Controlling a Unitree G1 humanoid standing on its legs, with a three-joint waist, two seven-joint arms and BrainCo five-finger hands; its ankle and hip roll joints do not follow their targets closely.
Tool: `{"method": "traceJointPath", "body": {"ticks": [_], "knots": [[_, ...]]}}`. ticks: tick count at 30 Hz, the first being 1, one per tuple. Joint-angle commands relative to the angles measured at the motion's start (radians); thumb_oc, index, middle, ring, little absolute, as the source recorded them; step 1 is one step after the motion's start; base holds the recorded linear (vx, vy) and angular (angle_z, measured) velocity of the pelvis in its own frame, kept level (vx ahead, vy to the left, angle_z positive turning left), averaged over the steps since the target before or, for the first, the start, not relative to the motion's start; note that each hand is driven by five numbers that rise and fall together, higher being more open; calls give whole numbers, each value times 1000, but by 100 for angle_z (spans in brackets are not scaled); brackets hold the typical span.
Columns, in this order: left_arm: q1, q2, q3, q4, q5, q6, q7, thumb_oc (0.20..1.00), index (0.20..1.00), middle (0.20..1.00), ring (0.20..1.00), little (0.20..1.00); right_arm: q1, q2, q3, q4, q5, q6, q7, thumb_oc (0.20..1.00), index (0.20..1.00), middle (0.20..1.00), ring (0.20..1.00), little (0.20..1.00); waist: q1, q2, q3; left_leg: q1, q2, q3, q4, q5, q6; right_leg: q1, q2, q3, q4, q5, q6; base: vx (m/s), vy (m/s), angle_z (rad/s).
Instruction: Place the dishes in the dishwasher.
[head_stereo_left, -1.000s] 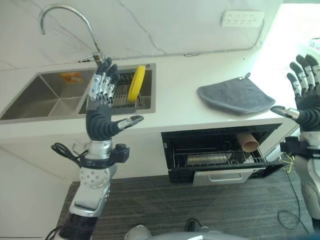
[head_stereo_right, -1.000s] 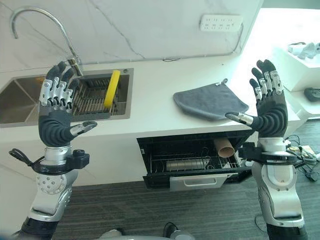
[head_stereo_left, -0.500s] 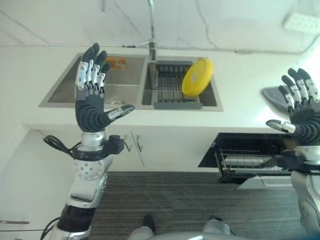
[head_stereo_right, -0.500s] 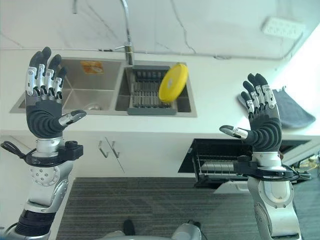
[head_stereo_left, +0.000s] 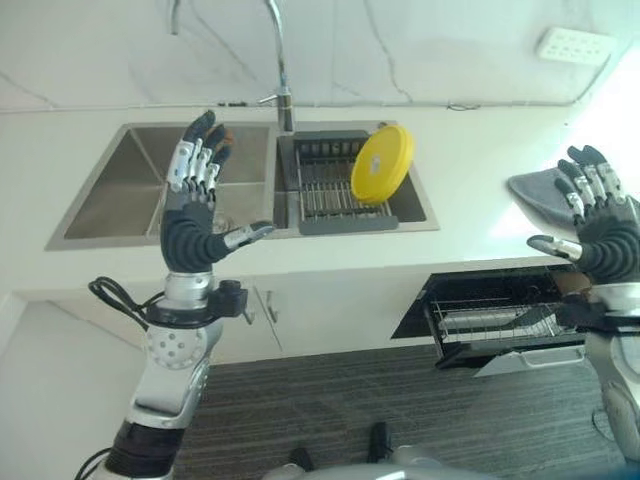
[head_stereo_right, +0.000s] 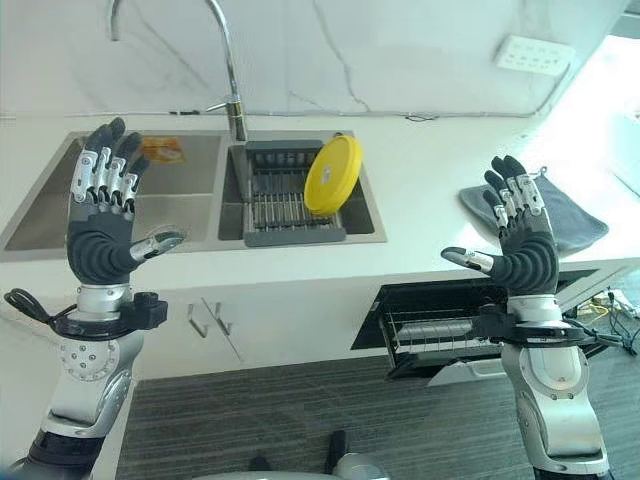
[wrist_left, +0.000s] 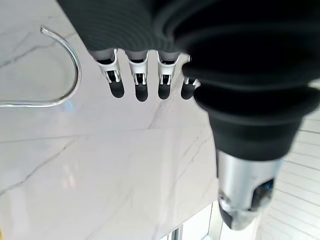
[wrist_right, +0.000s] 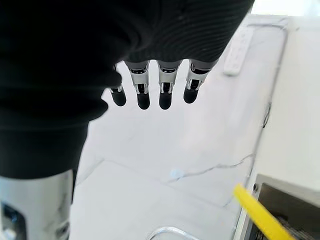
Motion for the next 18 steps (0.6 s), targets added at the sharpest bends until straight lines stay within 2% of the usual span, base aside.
{"method": "traceJointPath", "body": {"ticks": [1,3,4,5,6,7,8,9,10,11,12,15,16,18], "knots": [[-26,5,7,-35,0,-20,3,1000,1000,1000,1000,1000,-79,-17,-30,-46,4,-48,3,1000,1000,1000,1000,1000,11,-10,-33,34,50,13,-2,-42,-41,-3,-35,10,0,-42,16,161,-208,8],[-7,0,9,-39,-8,-18,-13,1000,1000,1000,1000,1000,-73,-27,-46,-56,2,-30,7,1000,1000,1000,1000,1000,12,-14,-32,23,60,22,66,-48,-55,10,-34,15,0,-48,0,152,-274,5],[7,-3,12,-41,-21,-24,-26,1000,1000,1000,1000,1000,-67,-41,-58,-58,0,-20,17,1000,1000,1000,1000,1000,9,-19,-26,-6,74,23,181,-69,-66,17,-32,19,0,-55,-11,142,-297,5],[14,-6,13,-43,-30,-30,-30,1000,1000,1000,1000,1000,-66,-53,-63,-55,2,-11,23,1000,1000,1000,1000,1000,11,-19,-19,-37,80,6,259,-63,-79,21,-26,26,0,-57,-21,116,-232,6],[28,-14,16,-46,-35,-41,-36,1000,1000,1000,1000,1000,-68,-65,-65,-50,2,6,38,1000,1000,1000,1000,1000,21,-20,-9,-90,84,-40,337,-41,-95,26,-20,43,0,-57,-29,62,-104,-6],[38,-16,21,-48,-33,-47,-37,1000,1000,1000,1000,1000,-71,-71,-64,-48,-2,14,43,1000,1000,1000,1000,1000,27,-22,-6,-111,88,-64,312,-22,-97,22,-19,58,0,-52,-27,84,9,-16],[48,-17,24,-45,-34,-56,-34,1000,1000,1000,1000,1000,-85,-81,-56,-40,-5,35,57,1000,1000,1000,1000,1000,26,-20,-7,-99,106,-70,211,-22,-97,18,-21,75,0,-55,-17,72,104,-34],[47,-19,21,-42,-30,-61,-29,1000,1000,1000,1000,1000,-91,-83,-49,-34,-10,36,59,1000,1000,1000,1000,1000,28,-12,-7,-85,121,-69,135,10,-104,18,-20,80,0,-61,-11,76,146,-33],[40,-22,11,-36,-17,-72,-21,1000,1000,1000,1000,1000,-96,-85,-43,-27,-7,26,60,1000,1000,1000,1000,1000,33,-6,-3,-91,151,-89,68,67,-121,23,-22,89,0,-68,-8,33,128,-38],[31,-22,7,-30,-7,-76,-14,1000,1000,1000,1000,1000,-100,-90,-44,-26,4,23,59,1000,1000,1000,1000,1000,36,-6,0,-100,154,-111,68,72,-124,27,-28,95,0,-72,-9,23,188,-35],[19,-16,7,-20,2,-76,1,1000,1000,1000,1000,1000,-113,-105,-43,-22,16,24,63,1000,1000,1000,1000,1000,36,-1,-3,-84,143,-121,36,53,-124,27,-38,93,0,-80,-2,15,191,-44],[1,-8,13,-10,-14,-70,-2,1000,1000,1000,1000,1000,-105,-101,-58,-32,22,18,87,1000,1000,1000,1000,1000,18,21,-26,-47,143,-90,-4,40,-128,23,-62,54,0,-78,14,22,221,-43],[-9,-3,13,-7,-23,-53,0,1000,1000,1000,1000,1000,-99,-92,-51,-51,6,45,100,1000,1000,1000,1000,1000,12,25,-35,-37,138,-79,-4,29,-123,25,-70,46,0,-76,20,34,159,2],[-12,2,15,-10,-28,-37,2,1000,1000,1000,1000,1000,-98,-90,-41,-61,-6,57,98,1000,1000,1000,1000,1000,12,24,-40,-31,134,-75,-4,21,-118,27,-76,42,0,-73,24,20,82,26]]}}
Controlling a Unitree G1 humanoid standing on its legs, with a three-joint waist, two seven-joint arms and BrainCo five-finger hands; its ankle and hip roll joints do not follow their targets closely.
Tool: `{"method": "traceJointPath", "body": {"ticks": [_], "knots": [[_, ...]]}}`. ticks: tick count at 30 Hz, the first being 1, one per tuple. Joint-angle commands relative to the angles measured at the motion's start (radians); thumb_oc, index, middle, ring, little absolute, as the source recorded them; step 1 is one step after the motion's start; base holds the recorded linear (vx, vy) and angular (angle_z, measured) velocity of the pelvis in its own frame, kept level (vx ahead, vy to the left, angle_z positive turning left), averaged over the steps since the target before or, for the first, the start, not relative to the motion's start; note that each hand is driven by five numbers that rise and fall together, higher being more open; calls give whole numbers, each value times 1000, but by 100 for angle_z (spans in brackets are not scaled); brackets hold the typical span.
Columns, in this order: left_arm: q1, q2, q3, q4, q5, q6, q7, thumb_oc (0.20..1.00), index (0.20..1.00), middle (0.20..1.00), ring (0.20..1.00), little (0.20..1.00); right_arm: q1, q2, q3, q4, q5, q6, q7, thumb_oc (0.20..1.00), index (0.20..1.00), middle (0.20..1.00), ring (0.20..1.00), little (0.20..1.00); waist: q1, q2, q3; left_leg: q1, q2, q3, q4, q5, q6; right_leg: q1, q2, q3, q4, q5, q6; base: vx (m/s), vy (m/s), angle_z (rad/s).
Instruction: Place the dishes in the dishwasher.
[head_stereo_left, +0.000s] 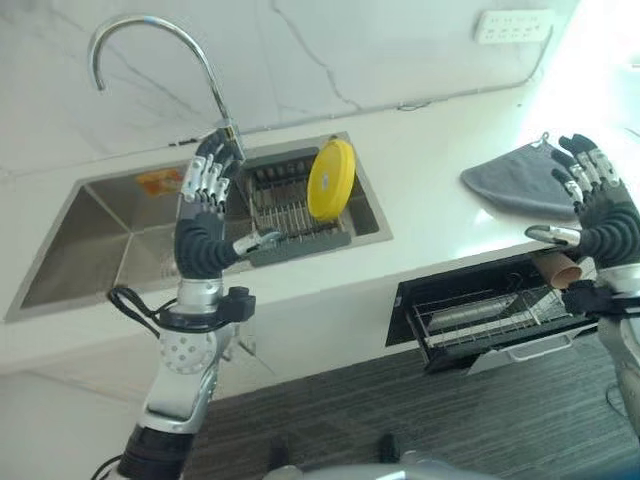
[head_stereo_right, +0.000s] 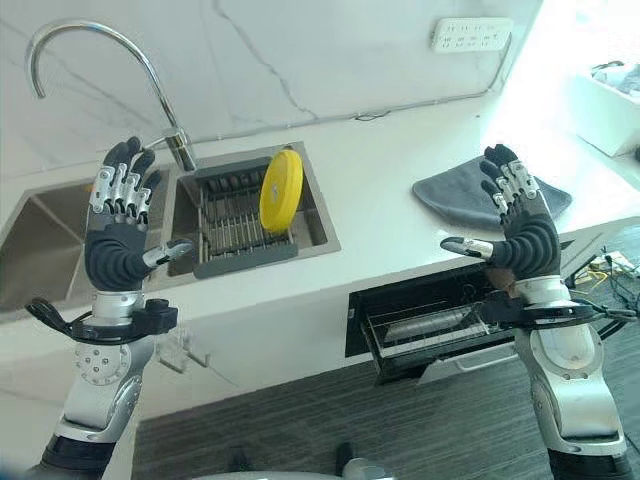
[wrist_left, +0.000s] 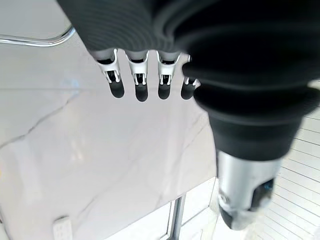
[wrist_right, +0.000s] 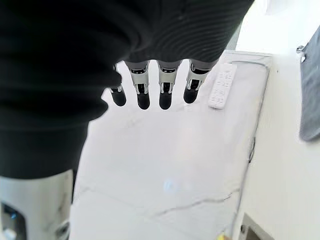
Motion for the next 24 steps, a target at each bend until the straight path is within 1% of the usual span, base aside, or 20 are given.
{"method": "traceJointPath", "body": {"ticks": [1,2,4,5,6,7,8,9,10,11,12,13,14,15,17,20,24], "knots": [[-29,61,40,-38,-20,-20,19,1000,1000,1000,1000,1000,-47,9,11,-47,-1,-16,10,1000,1000,1000,1000,1000,48,-96,-36,-10,-35,6,-1,-48,13,5,-125,-38,-1,-40,64,25,-6,25],[-33,63,34,-43,-10,-21,6,1000,1000,1000,1000,1000,-59,25,23,-42,13,-22,-2,1000,1000,1000,1000,1000,53,-99,-41,-4,-35,9,-1,-57,18,13,-126,-57,-1,-41,63,29,-51,20],[-36,65,28,-45,-13,-19,-11,1000,1000,1000,1000,1000,-75,25,30,-40,20,-40,-28,1000,1000,1000,1000,1000,57,-100,-45,2,-38,16,-1,-59,20,18,-121,-64,-1,-47,58,57,-52,16],[-43,66,22,-44,-27,-13,-27,1000,1000,1000,1000,1000,-94,21,34,-35,32,-42,-46,1000,1000,1000,1000,1000,61,-100,-46,15,-48,29,-1,-49,20,19,-115,-64,-1,-49,54,61,-36,8],[-50,67,14,-41,-58,-14,-42,1000,1000,1000,1000,1000,-121,10,39,-26,36,-78,-67,1000,1000,1000,1000,1000,71,-113,-36,0,-68,34,93,-81,23,22,-121,-56,-1,-49,44,39,-28,-4],[-51,61,10,-44,-66,-21,-48,1000,1000,1000,1000,1000,-137,10,44,-20,28,-98,-82,1000,1000,1000,1000,1000,84,-119,-25,-50,-64,9,191,-79,13,24,-124,-51,-1,-46,37,34,79,-8],[-51,50,-6,-41,-50,-50,-45,1000,1000,1000,1000,1000,-168,19,60,-18,21,-129,-89,1000,1000,1000,1000,1000,102,-115,-9,-110,-39,-40,174,-32,-7,25,-125,-30,-1,-40,45,28,169,-16],[-62,50,-4,-35,-53,-61,-41,1000,1000,1000,1000,1000,-185,24,73,-13,20,-117,-75,1000,1000,1000,1000,1000,95,-122,1,-100,-29,-5,162,-60,6,17,-143,-34,-1,-30,52,42,243,-21],[-65,46,-2,-30,-46,-61,-36,1000,1000,1000,1000,1000,-183,36,84,-2,22,-122,-63,1000,1000,1000,1000,1000,93,-118,3,-87,-24,3,124,-55,5,19,-152,-38,-1,-27,62,55,254,-35],[-67,49,12,-20,-42,-61,-35,1000,1000,1000,1000,1000,-164,47,83,3,49,-90,-34,1000,1000,1000,1000,1000,88,-112,-3,-49,-33,1,49,-38,10,20,-157,-37,-1,-28,75,76,237,-33],[-67,54,23,-18,-60,-56,-45,1000,1000,1000,1000,1000,-144,46,74,-2,89,-76,-18,1000,1000,1000,1000,1000,84,-112,-10,-26,-40,2,8,-30,14,23,-159,-41,-1,-29,81,75,204,-36],[-67,54,27,-20,-68,-50,-54,1000,1000,1000,1000,1000,-126,50,65,-6,103,-86,-10,1000,1000,1000,1000,1000,82,-113,-16,-20,-44,-1,-1,-36,17,27,-160,-46,-1,-28,85,76,143,-33],[-75,59,15,-20,-47,-34,-62,1000,1000,1000,1000,1000,-101,52,53,-6,92,-84,20,1000,1000,1000,1000,1000,72,-121,-31,-11,-52,-11,-1,-59,26,30,-164,-55,-1,-22,91,63,99,-29],[-81,62,9,-15,-43,-29,-60,1000,1000,1000,1000,1000,-106,50,55,-6,86,-87,17,1000,1000,1000,1000,1000,70,-122,-33,-8,-54,-12,-1,-64,28,31,-164,-56,-1,-23,91,61,78,-13],[-91,65,-1,-5,-54,-11,-63,1000,1000,1000,1000,1000,-123,43,53,7,83,-47,4,1000,1000,1000,1000,1000,75,-125,-40,-2,-55,-12,-1,-72,32,31,-166,-62,-1,-25,92,18,31,9],[-93,68,-19,0,-57,-8,-61,1000,1000,1000,1000,1000,-179,31,79,59,123,-5,-29,1000,1000,1000,1000,1000,93,-124,-44,10,-51,-8,-1,-79,34,35,-166,-74,-1,-31,89,6,-8,16],[-94,70,-33,15,-57,-5,-69,1000,1000,1000,1000,1000,-213,31,114,95,140,50,-31,1000,1000,1000,1000,1000,107,-122,-47,18,-47,-15,-1,-83,35,42,-162,-75,-1,-39,86,8,-52,1]]}}
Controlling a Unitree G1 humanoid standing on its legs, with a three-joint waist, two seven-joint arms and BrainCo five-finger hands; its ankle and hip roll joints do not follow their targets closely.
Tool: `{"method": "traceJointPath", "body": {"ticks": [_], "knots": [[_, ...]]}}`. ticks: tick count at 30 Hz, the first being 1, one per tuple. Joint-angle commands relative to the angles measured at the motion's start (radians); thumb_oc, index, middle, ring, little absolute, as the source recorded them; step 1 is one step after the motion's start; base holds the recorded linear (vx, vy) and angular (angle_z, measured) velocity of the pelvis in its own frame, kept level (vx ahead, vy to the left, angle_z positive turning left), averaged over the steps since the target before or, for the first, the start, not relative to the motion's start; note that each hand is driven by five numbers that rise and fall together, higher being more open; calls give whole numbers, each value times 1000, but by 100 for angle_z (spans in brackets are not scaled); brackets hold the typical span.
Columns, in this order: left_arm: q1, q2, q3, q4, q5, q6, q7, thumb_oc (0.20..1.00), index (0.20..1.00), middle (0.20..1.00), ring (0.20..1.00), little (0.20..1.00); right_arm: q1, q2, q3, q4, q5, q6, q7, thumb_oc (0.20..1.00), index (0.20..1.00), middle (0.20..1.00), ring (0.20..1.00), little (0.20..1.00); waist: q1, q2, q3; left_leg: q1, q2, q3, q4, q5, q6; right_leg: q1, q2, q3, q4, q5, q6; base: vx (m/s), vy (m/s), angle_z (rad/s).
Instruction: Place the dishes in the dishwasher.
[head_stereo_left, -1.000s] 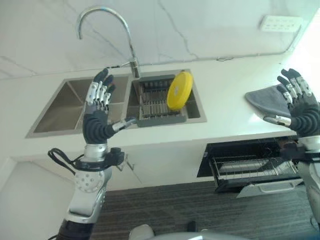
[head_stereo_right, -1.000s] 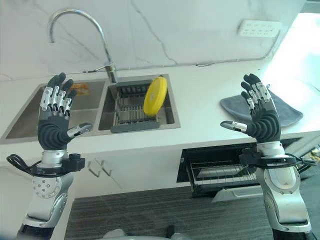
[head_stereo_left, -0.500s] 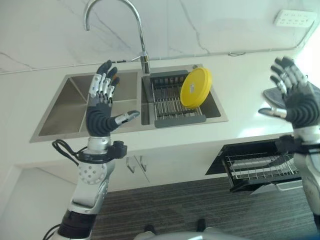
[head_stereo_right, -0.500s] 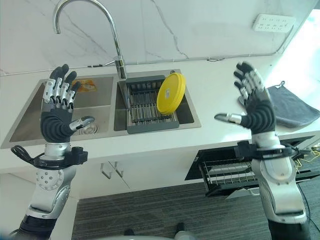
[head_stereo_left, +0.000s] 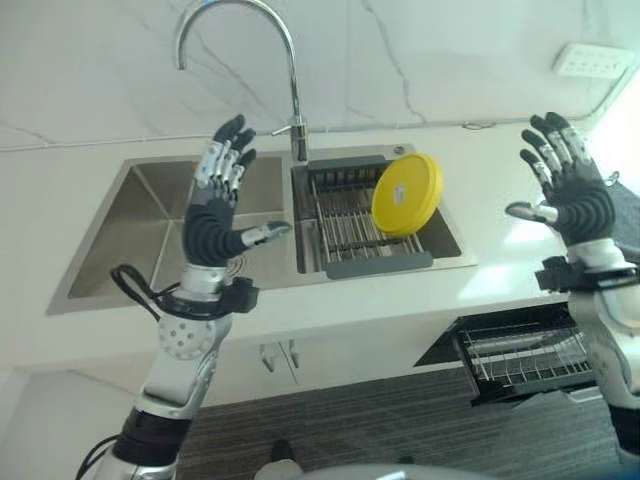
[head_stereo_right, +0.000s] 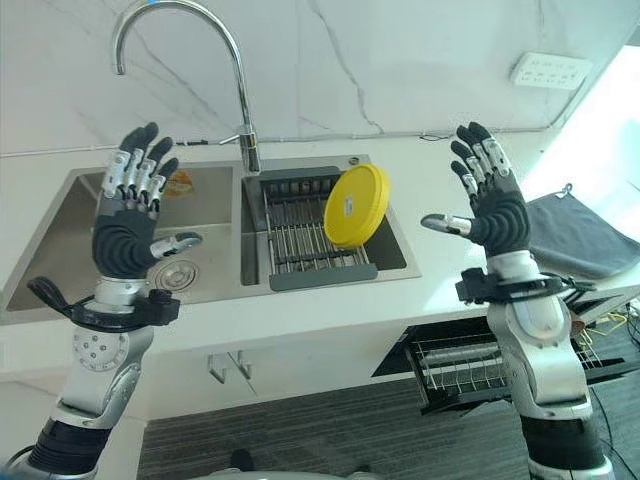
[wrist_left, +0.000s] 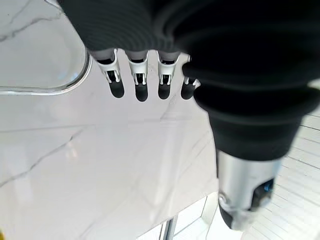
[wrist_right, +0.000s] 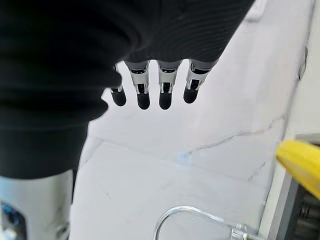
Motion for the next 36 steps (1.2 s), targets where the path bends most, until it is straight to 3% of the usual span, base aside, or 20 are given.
{"method": "traceJointPath", "body": {"ticks": [1,6,14,23,36], "knots": [[-32,-1,27,2,-7,-28,-14,1000,1000,1000,1000,1000,-19,-30,-18,-31,50,14,-21,1000,1000,1000,1000,1000,6,29,-29,68,52,-4,1,-134,-20,-32,31,-59,-1,-20,-45,14,-88,-5],[-23,9,12,24,25,-8,-42,1000,1000,1000,1000,1000,-77,-34,18,52,66,80,-41,1000,1000,1000,1000,1000,17,32,-38,74,57,-8,1,-134,-22,-26,37,-61,-1,-24,-51,7,-58,-2],[-6,44,-7,55,45,7,-118,1000,1000,1000,1000,1000,-160,-38,36,181,123,131,-136,1000,1000,1000,1000,1000,34,40,-44,75,62,-15,1,-130,-25,-17,45,-73,-1,-28,-61,0,-9,1],[-34,64,-21,86,18,21,-115,1000,1000,1000,1000,1000,-336,-63,104,380,125,204,-193,1000,1000,1000,1000,1000,69,41,-46,71,64,-35,1,-122,-33,-7,46,-99,-1,-31,-70,1,-9,8],[-8,106,-13,99,-19,21,-151,1000,1000,1000,1000,1000,-498,-173,159,676,144,285,-136,1000,1000,1000,1000,1000,108,51,-45,61,67,-58,1,-108,-47,-5,43,-124,-1,-33,-71,59,-38,8]]}}
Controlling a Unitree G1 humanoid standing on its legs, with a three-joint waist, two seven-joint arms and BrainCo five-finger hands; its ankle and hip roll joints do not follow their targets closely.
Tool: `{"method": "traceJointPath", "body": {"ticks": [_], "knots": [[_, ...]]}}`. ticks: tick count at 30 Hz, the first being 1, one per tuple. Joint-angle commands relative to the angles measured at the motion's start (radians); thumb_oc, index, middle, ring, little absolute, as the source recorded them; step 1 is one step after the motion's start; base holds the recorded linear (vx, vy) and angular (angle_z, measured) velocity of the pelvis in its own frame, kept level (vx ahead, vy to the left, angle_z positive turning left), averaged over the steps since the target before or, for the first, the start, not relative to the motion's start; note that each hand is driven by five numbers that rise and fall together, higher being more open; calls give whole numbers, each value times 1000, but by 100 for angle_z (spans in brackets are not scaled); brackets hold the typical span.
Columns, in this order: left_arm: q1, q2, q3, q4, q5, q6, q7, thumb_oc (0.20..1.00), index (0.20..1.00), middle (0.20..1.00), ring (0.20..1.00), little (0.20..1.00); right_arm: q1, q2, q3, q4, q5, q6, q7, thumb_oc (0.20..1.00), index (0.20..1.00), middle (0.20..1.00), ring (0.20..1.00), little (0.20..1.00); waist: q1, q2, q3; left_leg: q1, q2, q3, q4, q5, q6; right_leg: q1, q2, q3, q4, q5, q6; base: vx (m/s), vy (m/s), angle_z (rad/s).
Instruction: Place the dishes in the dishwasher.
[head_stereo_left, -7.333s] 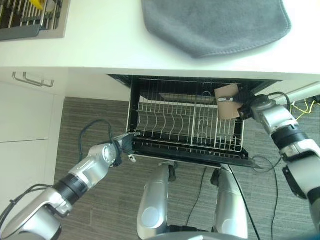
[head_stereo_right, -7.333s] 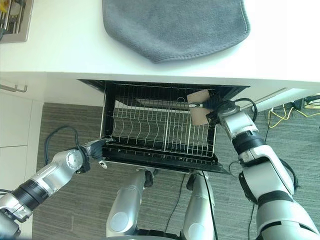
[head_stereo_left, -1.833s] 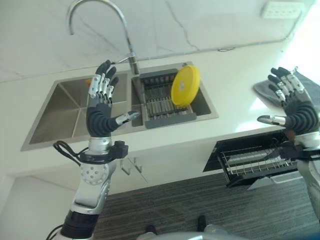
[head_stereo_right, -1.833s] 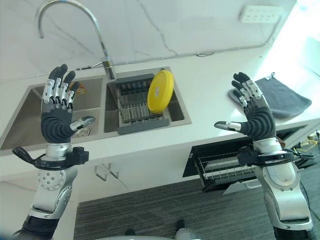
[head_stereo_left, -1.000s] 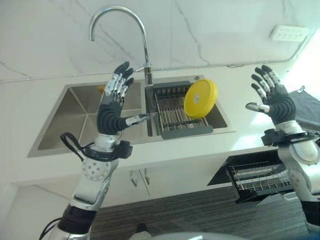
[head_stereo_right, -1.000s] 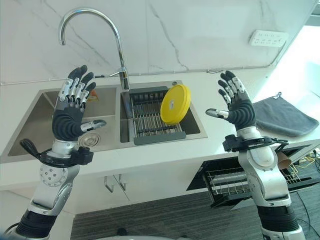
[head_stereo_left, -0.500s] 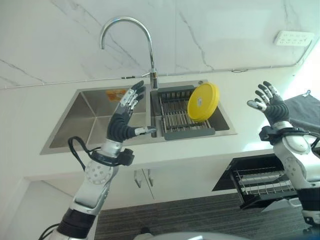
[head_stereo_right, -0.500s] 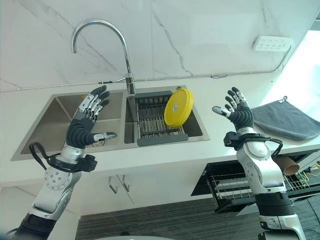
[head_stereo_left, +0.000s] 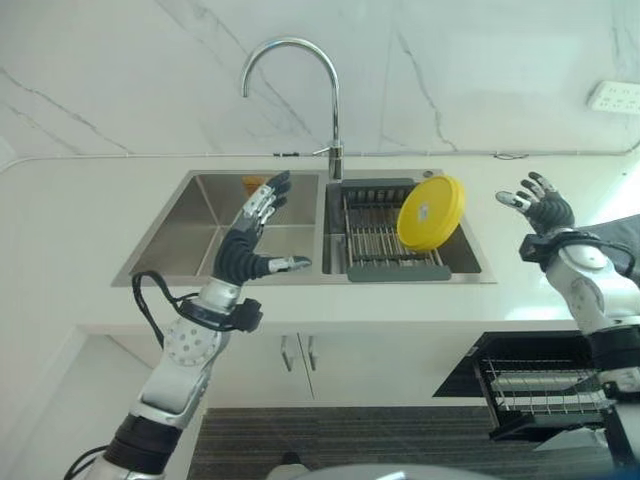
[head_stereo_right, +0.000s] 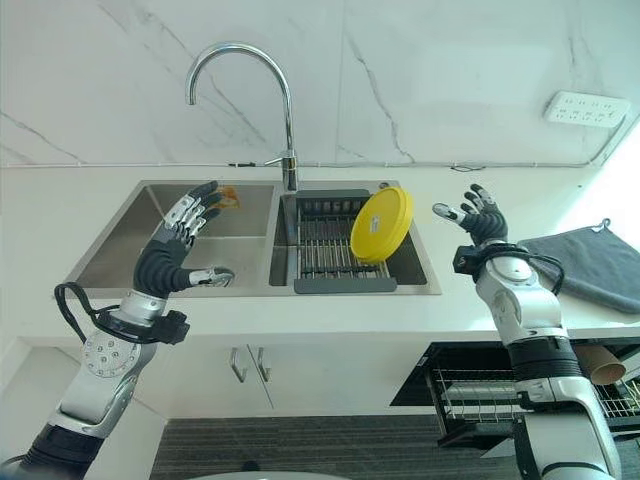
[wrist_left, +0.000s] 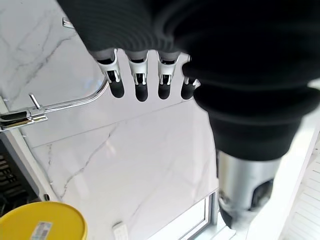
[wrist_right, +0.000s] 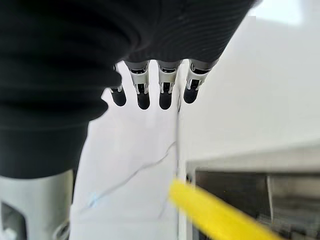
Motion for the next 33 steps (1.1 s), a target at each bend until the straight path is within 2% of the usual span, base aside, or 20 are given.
{"method": "traceJointPath", "body": {"ticks": [1,9,18,33], "knots": [[-51,28,13,-16,-39,-39,0,1000,1000,1000,1000,1000,-148,-78,14,15,17,-25,24,1000,1000,1000,1000,1000,27,-3,14,68,41,2,1,-121,-35,-39,10,-71,0,-23,-62,0,0,0],[-44,44,2,-3,-48,-61,18,1000,1000,1000,1000,1000,-192,-121,41,176,54,-22,55,1000,1000,1000,1000,1000,41,-2,21,70,43,-5,1,-118,-40,-31,13,-86,0,-30,-66,10,1,3],[-59,58,-18,14,-63,-61,18,1000,1000,1000,1000,1000,-273,-113,85,303,159,-30,120,1000,1000,1000,1000,1000,59,3,22,77,40,-18,1,-117,-43,-18,14,-98,0,-34,-69,26,0,4],[-48,81,-27,19,-70,-58,32,1000,1000,1000,1000,1000,-384,-110,160,445,176,7,169,1000,1000,1000,1000,1000,91,5,27,78,35,-39,1,-112,-48,-2,13,-122,0,-43,-75,35,1,5]]}}
